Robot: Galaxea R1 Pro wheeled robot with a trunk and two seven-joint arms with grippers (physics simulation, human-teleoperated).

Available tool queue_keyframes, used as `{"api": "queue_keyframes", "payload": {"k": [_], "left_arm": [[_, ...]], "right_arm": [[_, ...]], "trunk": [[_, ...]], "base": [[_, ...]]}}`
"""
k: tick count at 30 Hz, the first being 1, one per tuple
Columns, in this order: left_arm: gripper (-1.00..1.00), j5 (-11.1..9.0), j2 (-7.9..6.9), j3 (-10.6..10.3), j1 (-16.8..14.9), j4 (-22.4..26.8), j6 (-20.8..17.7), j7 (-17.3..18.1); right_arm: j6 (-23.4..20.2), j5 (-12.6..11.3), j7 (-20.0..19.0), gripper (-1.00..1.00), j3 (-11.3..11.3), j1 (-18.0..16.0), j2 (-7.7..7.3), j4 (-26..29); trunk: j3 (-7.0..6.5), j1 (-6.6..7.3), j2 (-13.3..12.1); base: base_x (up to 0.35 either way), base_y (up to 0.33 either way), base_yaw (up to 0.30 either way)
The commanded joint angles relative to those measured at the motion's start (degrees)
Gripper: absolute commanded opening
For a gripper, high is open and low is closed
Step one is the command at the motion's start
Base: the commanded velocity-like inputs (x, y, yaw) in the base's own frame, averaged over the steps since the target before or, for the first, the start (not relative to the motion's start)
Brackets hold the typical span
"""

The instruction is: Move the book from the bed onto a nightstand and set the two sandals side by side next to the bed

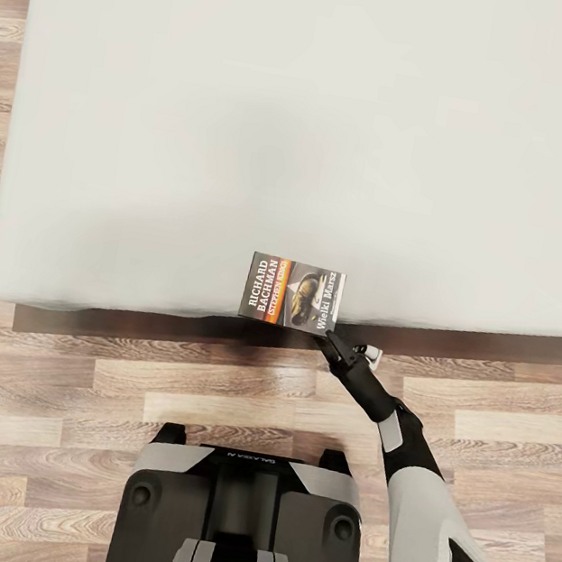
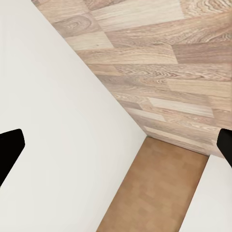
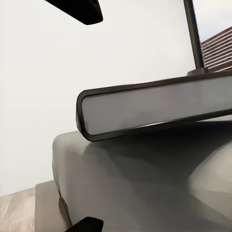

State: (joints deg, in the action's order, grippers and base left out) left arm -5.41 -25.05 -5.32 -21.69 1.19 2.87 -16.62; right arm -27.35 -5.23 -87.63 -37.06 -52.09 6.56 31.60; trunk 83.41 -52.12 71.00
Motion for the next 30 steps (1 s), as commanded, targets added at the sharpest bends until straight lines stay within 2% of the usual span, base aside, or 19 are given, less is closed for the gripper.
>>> {"api": "queue_keyframes", "payload": {"k": [1, 30], "left_arm": [[1.00, -0.6, 0.00, -0.5, 0.0, 0.0, 0.2, -0.1], [1.00, -0.6, 0.00, -0.5, 0.0, 0.0, 0.2, -0.1]], "right_arm": [[-0.6, 0.2, -0.2, 1.00, -0.3, 0.0, 0.05, 0.0], [-0.7, -0.6, -0.2, 1.00, -0.3, 0.1, 0.04, 0.1]], "trunk": [[0.02, -0.01, 0.0], [0.02, -0.01, 0.0]], "base": [[0.000, 0.000, 0.000], [0.000, 0.000, 0.000]]}}
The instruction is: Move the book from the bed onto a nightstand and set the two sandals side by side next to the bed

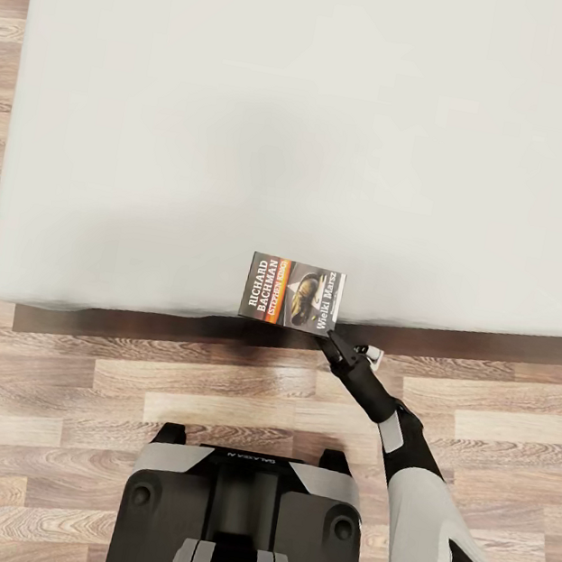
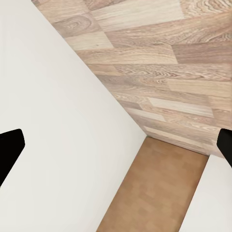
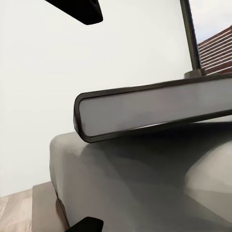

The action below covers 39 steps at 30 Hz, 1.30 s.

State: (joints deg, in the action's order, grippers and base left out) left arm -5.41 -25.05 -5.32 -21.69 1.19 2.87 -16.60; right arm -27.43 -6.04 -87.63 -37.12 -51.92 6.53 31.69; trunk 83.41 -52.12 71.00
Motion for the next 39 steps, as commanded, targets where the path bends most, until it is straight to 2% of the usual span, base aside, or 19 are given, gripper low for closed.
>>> {"api": "queue_keyframes", "payload": {"k": [1, 34, 35, 39], "left_arm": [[1.00, -0.6, 0.00, -0.5, 0.0, 0.0, 0.2, -0.1], [1.00, -0.6, 0.00, -0.5, 0.0, 0.0, 0.2, -0.1], [1.00, -0.6, 0.00, -0.5, 0.0, 0.0, 0.2, -0.1], [1.00, -0.6, 0.00, -0.5, 0.0, 0.0, 0.2, -0.1]], "right_arm": [[-0.6, 0.2, -0.2, 1.00, -0.3, 0.0, 0.06, 0.0], [-0.7, 0.2, -0.2, 1.00, -0.2, 0.1, 0.06, 0.0], [-0.7, 0.2, -0.2, -1.00, -0.2, 0.1, 0.06, 0.0], [-0.7, 0.2, -0.2, -1.00, -0.2, 0.1, 0.06, 0.0]], "trunk": [[0.02, -0.01, 0.0], [0.02, -0.01, 0.0], [0.02, -0.01, 0.0], [0.02, -0.01, 0.0]], "base": [[0.000, 0.000, 0.000], [0.000, 0.000, 0.000], [0.000, 0.000, 0.000], [0.000, 0.000, 0.000]]}}
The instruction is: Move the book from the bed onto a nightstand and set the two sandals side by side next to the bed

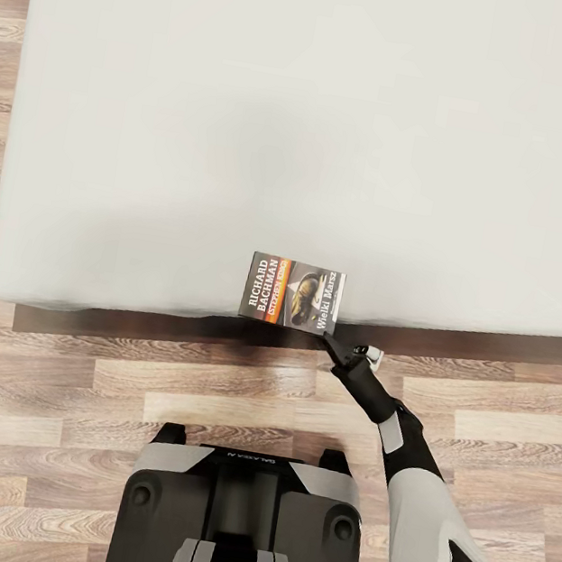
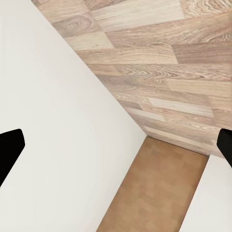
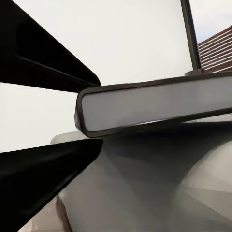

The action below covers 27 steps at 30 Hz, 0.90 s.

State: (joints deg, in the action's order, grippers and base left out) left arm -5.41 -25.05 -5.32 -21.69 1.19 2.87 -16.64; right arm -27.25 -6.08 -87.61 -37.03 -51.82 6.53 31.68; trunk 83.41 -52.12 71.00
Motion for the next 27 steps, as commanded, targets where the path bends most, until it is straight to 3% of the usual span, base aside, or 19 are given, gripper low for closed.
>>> {"api": "queue_keyframes", "payload": {"k": [1, 27], "left_arm": [[1.00, -0.6, 0.00, -0.5, 0.0, 0.0, 0.2, -0.1], [1.00, -0.6, 0.00, -0.5, 0.0, 0.0, 0.2, -0.1]], "right_arm": [[-0.9, 0.2, -0.3, -1.00, -0.3, 0.0, 0.06, 0.0], [-0.9, 0.2, -0.3, -1.00, -0.2, 0.0, 0.06, 0.0]], "trunk": [[0.02, 0.00, 0.0], [0.02, 0.00, 0.0]], "base": [[0.000, 0.000, 0.000], [0.000, 0.000, 0.000]]}}
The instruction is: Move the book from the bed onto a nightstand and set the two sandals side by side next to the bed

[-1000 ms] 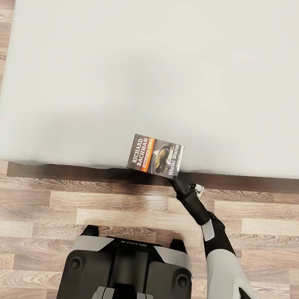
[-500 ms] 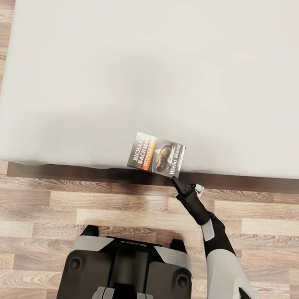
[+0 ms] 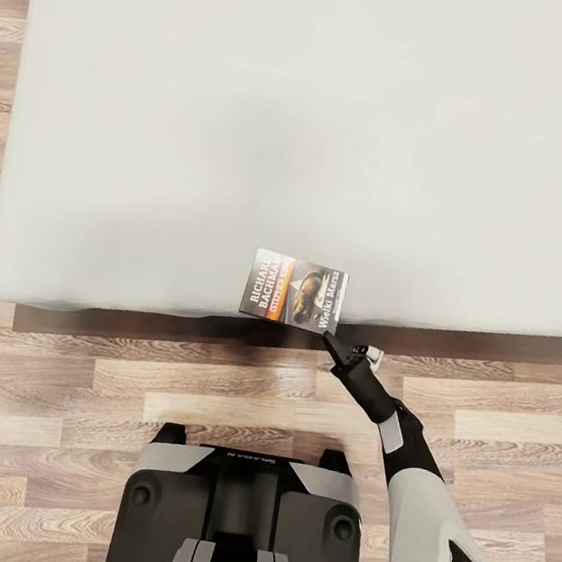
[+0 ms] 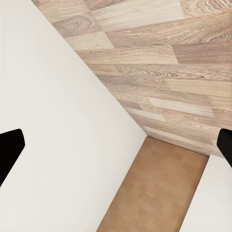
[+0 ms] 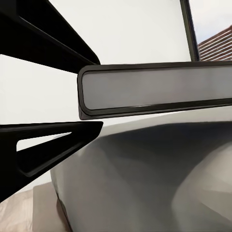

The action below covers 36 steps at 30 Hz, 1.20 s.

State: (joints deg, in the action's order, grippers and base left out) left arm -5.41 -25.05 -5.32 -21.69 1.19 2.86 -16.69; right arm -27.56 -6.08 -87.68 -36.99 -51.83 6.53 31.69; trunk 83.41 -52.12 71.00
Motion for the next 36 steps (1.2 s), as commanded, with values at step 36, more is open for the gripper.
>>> {"api": "queue_keyframes", "payload": {"k": [36], "left_arm": [[1.00, -0.6, 0.00, -0.5, 0.0, 0.0, 0.1, 0.0]], "right_arm": [[-0.7, 0.3, -0.7, -1.00, 0.7, 0.0, 0.45, 0.1]], "trunk": [[-2.86, 3.51, -6.4]], "base": [[-0.023, -0.004, 0.000]]}}
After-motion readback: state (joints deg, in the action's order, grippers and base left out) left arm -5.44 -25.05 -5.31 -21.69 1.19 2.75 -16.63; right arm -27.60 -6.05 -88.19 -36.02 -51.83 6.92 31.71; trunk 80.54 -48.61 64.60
